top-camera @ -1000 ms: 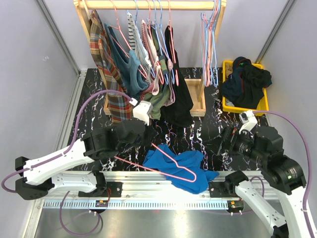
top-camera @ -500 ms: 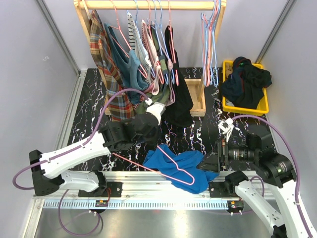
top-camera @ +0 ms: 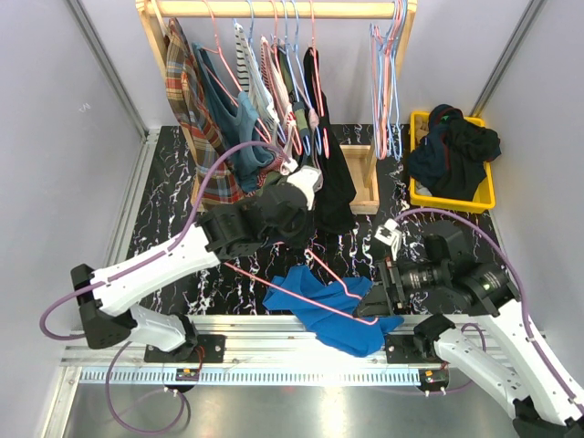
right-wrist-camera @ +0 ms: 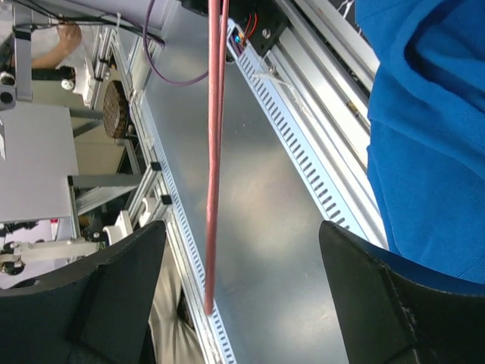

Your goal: Remove the tank top from the hanger

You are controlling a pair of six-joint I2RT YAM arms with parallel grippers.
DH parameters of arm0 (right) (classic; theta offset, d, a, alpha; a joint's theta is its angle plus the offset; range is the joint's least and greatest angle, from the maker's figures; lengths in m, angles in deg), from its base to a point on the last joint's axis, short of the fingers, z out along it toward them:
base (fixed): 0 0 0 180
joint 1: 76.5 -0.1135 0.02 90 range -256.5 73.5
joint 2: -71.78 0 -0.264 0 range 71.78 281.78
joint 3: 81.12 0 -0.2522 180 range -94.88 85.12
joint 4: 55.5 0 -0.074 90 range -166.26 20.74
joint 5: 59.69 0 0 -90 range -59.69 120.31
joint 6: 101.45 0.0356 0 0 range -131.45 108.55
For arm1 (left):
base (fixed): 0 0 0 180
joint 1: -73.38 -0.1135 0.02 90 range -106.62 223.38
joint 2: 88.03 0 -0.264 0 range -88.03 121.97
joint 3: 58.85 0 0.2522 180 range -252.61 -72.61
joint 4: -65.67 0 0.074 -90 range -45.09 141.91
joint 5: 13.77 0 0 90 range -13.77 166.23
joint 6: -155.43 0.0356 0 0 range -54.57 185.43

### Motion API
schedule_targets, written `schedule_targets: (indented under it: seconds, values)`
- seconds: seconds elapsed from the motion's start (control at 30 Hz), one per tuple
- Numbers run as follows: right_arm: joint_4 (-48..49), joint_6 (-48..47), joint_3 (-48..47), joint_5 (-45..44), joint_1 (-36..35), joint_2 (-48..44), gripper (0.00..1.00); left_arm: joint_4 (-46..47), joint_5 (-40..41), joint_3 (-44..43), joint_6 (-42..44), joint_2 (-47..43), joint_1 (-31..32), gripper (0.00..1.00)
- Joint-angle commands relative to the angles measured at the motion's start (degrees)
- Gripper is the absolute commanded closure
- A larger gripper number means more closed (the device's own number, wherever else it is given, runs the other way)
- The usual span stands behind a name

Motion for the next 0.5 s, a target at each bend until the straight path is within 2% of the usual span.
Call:
schedule_targets:
  seconds: [0.0,0.17,0.2,0.27,0.3,0.47]
  values:
    - [2.5,-1.1,-2.1,-1.5,-2.7,1.8,0.12,-0.2,2.6,-6.0,2.2,3.0,-0.1,1.00]
    - [2.1,-1.5,-1.9,-3.1,-5.3,4.0,0.27,0.0,4.1,-7.7,2.9,5.4,-0.1,1.00]
    - [2.2,-1.5,-2.1,-3.3,-5.6,4.2,0.36,0.0,4.1,-7.7,3.0,5.6,-0.1,1.00]
    - [2.2,-1.5,-2.3,-3.5,-5.7,4.2,0.44,0.2,4.4,-7.6,3.2,6.0,-0.1,1.00]
    - [2.1,-1.5,-2.3,-3.5,-5.7,4.2,0.53,-0.1,4.6,-7.4,3.1,6.0,-0.1,1.00]
    - [2.1,-1.2,-1.3,-2.5,-5.8,4.8,0.56,1.8,6.0,-5.6,3.1,4.7,-0.2,1.00]
